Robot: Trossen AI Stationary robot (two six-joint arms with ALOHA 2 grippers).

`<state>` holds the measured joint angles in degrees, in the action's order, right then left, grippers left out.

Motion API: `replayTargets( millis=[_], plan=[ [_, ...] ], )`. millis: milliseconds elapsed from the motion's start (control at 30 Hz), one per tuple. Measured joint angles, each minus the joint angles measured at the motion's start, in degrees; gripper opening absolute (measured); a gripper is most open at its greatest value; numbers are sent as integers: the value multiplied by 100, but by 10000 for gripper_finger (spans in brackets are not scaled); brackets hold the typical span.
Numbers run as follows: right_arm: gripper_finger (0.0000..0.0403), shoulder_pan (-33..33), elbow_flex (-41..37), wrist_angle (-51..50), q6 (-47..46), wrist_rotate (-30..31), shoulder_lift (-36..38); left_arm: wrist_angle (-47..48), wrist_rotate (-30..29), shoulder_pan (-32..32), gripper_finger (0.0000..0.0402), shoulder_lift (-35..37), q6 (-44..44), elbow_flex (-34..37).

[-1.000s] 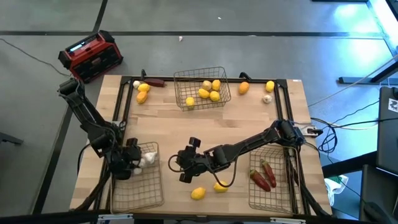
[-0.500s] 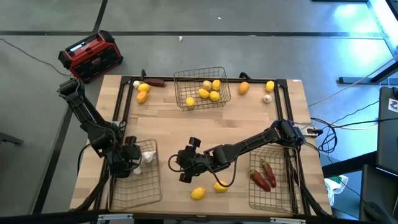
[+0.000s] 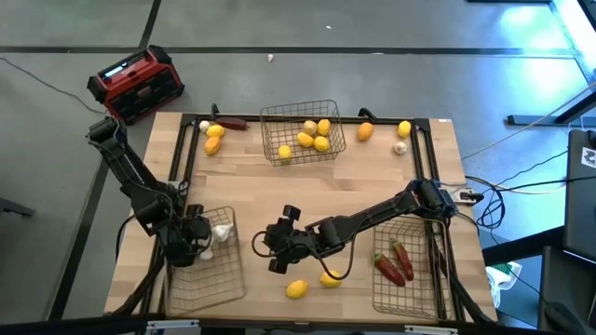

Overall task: Sort produce into baskets
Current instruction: Put the garlic into the bottom left wire basket, then put the lemon into the top wire basket

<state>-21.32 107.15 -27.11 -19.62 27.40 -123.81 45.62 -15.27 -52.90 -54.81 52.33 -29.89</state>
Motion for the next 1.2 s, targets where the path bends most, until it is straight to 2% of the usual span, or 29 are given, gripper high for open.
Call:
replayTargets(
  millis=[133, 467, 967, 1067, 1200],
  plan=[
    [182, 0, 0, 4, -2, 1, -10, 10, -109, 17, 231, -2, 88, 3],
    [182, 0, 2, 9, 29, 8, -20, -24, -57, 6, 186, 0, -52, -14],
    [182, 0, 2, 7, 39, 17, -22, 50, 22, 6, 198, -2, -305, -469],
    [182, 0, 2, 7, 40, 19, -22, 44, 311, 6, 198, -2, -238, -615],
    [182, 0, 4, 7, 40, 19, -22, -53, 1124, -7, 198, 0, 186, -753]
  ],
)
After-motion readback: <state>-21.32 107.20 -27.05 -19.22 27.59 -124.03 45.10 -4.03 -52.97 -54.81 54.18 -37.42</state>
